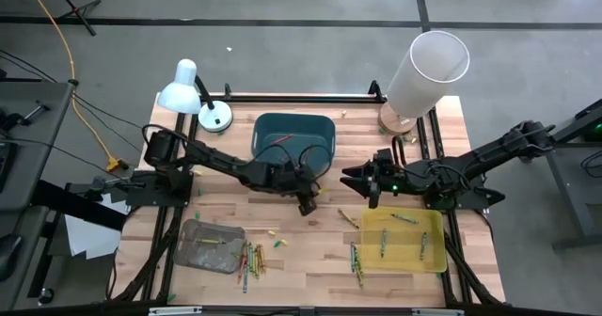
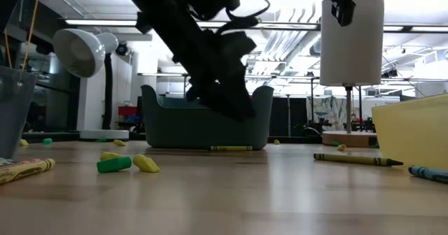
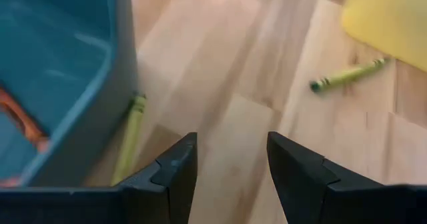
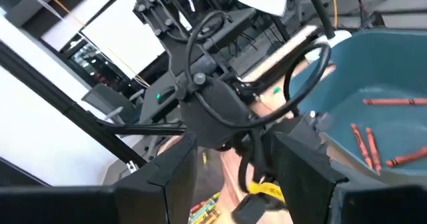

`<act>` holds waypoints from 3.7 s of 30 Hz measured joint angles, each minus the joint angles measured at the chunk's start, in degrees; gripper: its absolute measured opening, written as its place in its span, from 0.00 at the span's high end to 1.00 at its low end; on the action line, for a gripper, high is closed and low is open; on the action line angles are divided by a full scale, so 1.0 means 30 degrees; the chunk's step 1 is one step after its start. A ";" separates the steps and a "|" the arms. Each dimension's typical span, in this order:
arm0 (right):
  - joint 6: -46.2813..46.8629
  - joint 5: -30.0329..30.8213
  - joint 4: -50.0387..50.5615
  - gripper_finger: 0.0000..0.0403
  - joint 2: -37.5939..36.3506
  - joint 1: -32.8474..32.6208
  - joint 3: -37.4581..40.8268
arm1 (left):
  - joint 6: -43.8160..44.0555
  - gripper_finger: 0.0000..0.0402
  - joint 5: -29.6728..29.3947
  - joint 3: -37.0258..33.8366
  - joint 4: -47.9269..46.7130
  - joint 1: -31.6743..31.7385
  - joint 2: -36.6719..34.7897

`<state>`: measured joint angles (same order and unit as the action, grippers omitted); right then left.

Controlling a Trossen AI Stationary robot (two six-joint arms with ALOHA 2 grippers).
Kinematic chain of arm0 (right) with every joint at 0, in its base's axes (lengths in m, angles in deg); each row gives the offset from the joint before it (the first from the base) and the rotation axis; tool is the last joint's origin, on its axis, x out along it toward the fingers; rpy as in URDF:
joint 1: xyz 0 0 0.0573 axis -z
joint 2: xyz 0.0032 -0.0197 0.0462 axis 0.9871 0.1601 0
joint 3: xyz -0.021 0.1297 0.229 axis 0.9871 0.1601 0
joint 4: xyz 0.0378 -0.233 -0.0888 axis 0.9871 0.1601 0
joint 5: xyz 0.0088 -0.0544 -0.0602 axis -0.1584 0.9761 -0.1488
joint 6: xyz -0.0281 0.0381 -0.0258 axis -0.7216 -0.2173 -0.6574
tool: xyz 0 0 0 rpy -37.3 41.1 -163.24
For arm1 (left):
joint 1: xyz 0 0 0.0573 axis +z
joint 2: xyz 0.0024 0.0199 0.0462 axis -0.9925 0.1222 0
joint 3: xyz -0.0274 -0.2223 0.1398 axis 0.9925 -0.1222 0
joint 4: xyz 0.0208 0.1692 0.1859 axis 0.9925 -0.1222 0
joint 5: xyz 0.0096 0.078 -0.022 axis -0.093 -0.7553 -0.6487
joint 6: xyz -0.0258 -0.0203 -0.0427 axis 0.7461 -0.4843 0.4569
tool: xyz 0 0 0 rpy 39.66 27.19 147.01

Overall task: Sort crayons
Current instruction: Adjust the blue bin on the table, then put the yellow crayon into the gray bin

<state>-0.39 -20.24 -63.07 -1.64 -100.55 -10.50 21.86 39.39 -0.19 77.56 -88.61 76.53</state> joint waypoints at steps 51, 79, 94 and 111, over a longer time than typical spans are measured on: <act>0.1716 0.0022 0.1418 0.54 0.0153 -0.0036 0.0007 | 0.0241 0.99 0.3757 -0.0066 -0.4913 0.1131 -0.0923; 0.1716 0.0286 0.1948 0.54 0.0160 -0.0036 0.0007 | 1.5121 1.00 -0.2395 -0.0080 -2.1939 -1.7571 -1.1399; 0.1884 -0.0191 0.1462 0.54 0.0160 -0.0051 0.0007 | 1.2505 0.97 0.1168 -0.0072 -1.9185 -1.6824 -0.7266; 0.5022 -0.6189 1.8656 0.54 0.7132 0.0427 -0.9951 | 1.3573 0.56 0.0783 -0.0065 -2.0321 -1.4655 -1.1185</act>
<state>14.67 -38.80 -7.10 19.75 -99.27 -40.35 62.57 41.74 -0.39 16.60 -132.58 42.97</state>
